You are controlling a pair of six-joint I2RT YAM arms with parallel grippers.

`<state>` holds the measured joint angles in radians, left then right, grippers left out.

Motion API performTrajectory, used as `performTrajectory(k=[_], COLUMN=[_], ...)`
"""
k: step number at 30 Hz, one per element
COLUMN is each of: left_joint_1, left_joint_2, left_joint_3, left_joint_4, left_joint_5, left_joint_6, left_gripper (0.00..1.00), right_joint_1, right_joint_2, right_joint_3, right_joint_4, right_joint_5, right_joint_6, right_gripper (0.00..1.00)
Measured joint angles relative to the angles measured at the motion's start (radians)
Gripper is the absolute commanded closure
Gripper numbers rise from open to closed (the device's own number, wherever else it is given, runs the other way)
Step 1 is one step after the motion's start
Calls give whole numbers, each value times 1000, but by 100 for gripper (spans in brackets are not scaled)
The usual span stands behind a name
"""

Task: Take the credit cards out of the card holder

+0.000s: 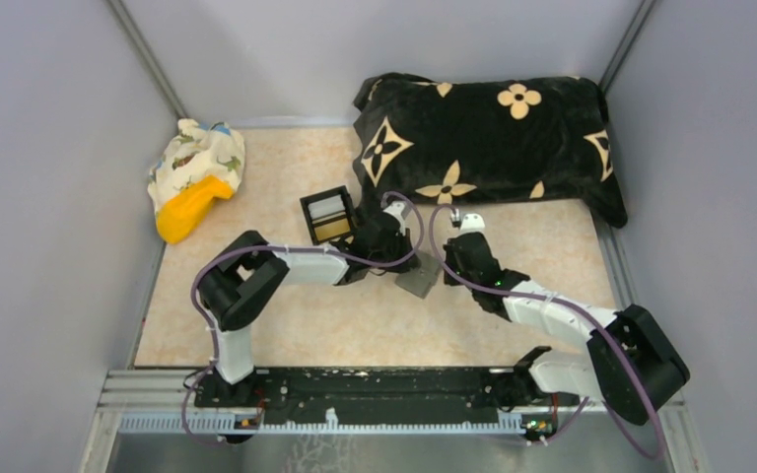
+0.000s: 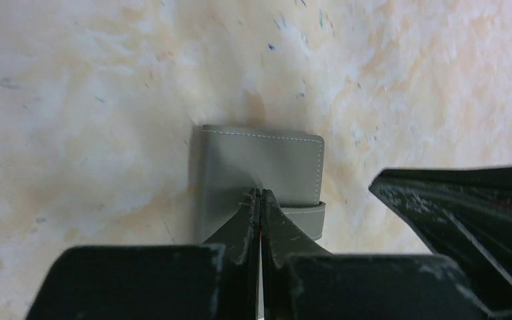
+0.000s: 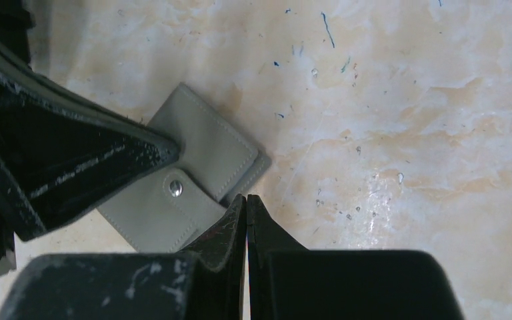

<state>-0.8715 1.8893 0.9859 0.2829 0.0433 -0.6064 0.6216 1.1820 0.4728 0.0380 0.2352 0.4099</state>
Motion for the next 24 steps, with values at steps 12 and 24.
performTrajectory(k=[12,24], left_joint_1=[16,17], left_joint_2=[-77,-209], left_joint_3=[-47,-194], left_joint_4=[1,-31], left_joint_5=[-85,-138], left_joint_6=[-55,-48], left_gripper=[49,66], right_joint_1=[-10,-10], right_joint_2=[-22,37], right_joint_3=[13,66], right_joint_4=[25,81], right_joint_5=[-41,-166], right_joint_6=[-76,-121], right_gripper=[74,72])
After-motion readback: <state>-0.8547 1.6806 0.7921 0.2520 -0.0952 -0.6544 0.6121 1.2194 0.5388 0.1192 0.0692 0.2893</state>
